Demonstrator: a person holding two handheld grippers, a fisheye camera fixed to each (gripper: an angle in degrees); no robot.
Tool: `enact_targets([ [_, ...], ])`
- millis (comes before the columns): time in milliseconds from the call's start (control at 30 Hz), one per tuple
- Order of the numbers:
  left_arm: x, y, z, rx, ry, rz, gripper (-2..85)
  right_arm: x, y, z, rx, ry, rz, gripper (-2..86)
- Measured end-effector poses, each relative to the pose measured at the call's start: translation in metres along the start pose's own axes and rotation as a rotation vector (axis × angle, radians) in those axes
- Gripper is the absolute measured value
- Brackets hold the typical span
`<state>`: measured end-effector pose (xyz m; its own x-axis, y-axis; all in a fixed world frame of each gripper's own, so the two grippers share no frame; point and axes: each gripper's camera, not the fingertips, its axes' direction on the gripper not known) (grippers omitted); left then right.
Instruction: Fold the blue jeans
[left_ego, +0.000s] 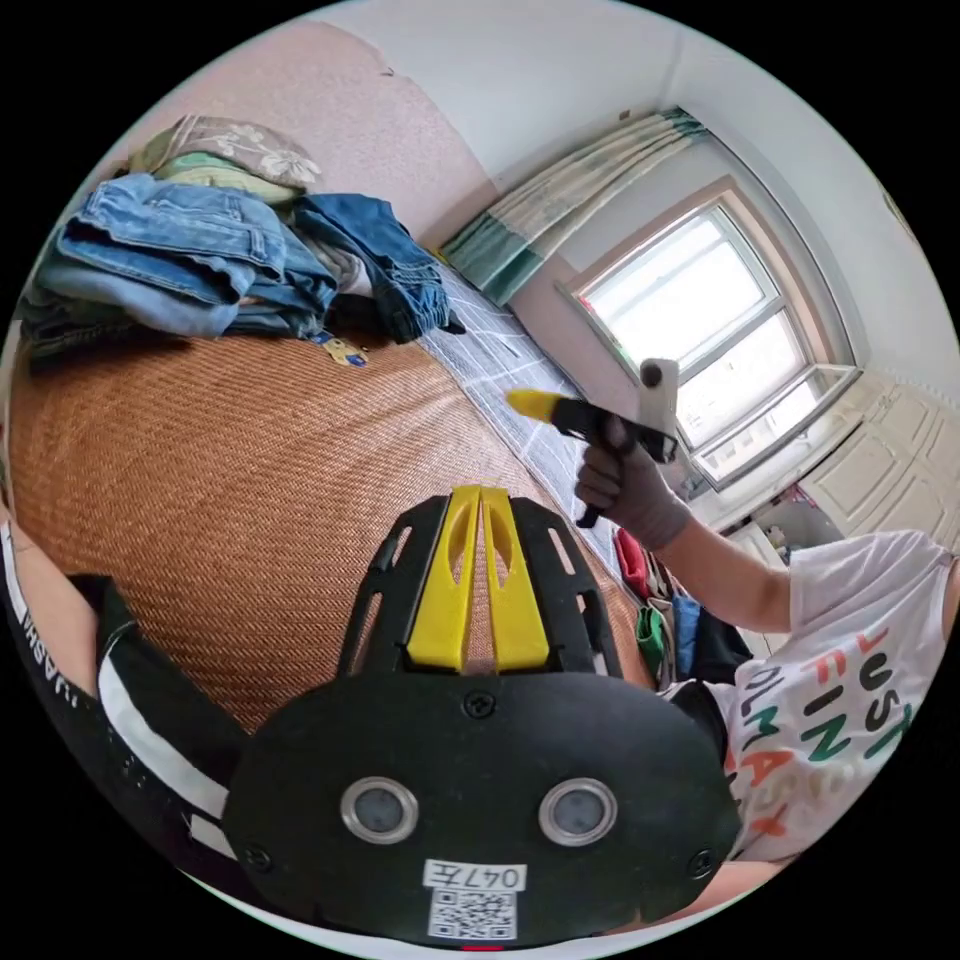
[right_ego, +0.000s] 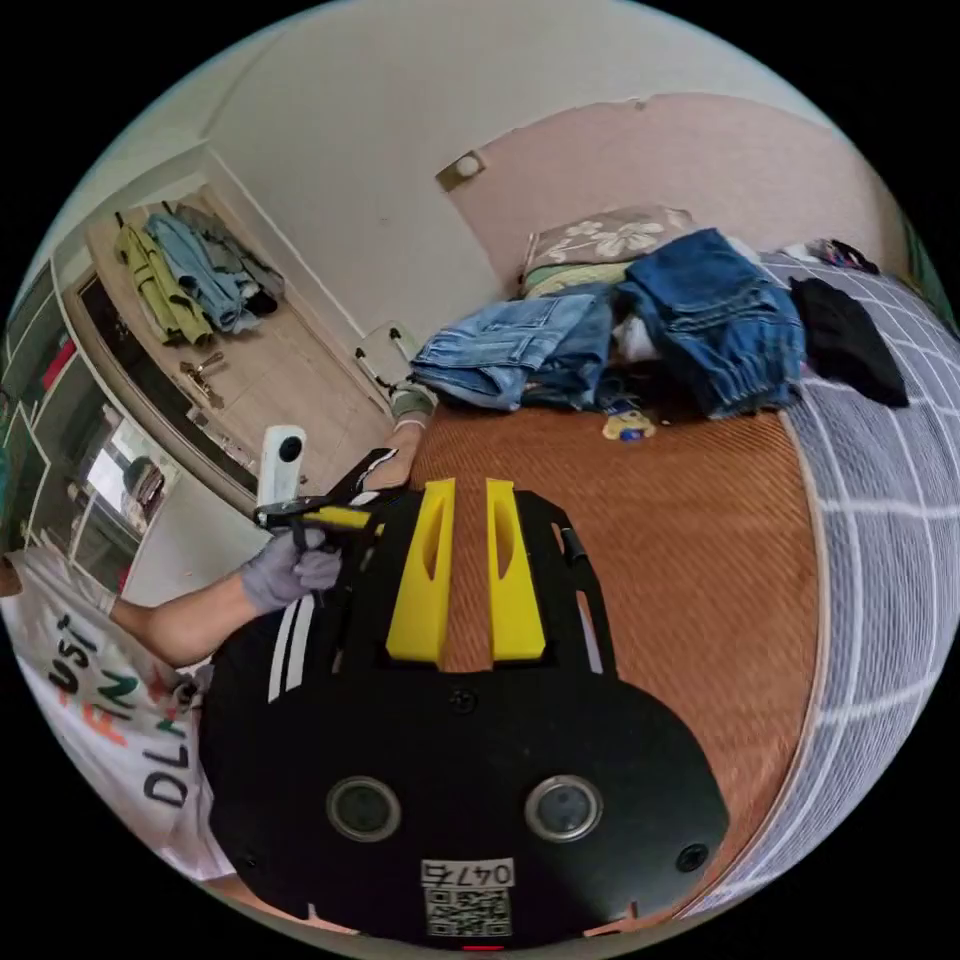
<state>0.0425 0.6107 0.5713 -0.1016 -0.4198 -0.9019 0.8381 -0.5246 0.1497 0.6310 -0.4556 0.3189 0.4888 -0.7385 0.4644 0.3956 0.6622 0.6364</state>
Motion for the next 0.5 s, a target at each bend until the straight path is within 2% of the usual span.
enact_targets([
  [100,0.002,-0.010,-0.004,-0.025,-0.015,0.010,-1.0,0.003,-0.054,0.056,-0.012,0.070,-0.020,2.6],
  [233,-0.007,-0.023,-0.016,-0.006,0.049,-0.009,-1.0,0.046,-0.095,0.067,0.103,0.348,0.087,7.6],
  [367,-0.016,-0.040,-0.024,0.009,0.134,-0.028,-1.0,0.097,-0.118,0.079,0.075,0.566,0.181,14.0],
  [433,-0.018,-0.047,-0.026,0.005,0.145,-0.028,-1.0,0.114,-0.123,0.087,0.068,0.624,0.234,15.3],
  [500,-0.018,-0.054,-0.028,-0.006,0.153,-0.027,-1.0,0.135,-0.126,0.094,0.094,0.577,0.323,15.8],
])
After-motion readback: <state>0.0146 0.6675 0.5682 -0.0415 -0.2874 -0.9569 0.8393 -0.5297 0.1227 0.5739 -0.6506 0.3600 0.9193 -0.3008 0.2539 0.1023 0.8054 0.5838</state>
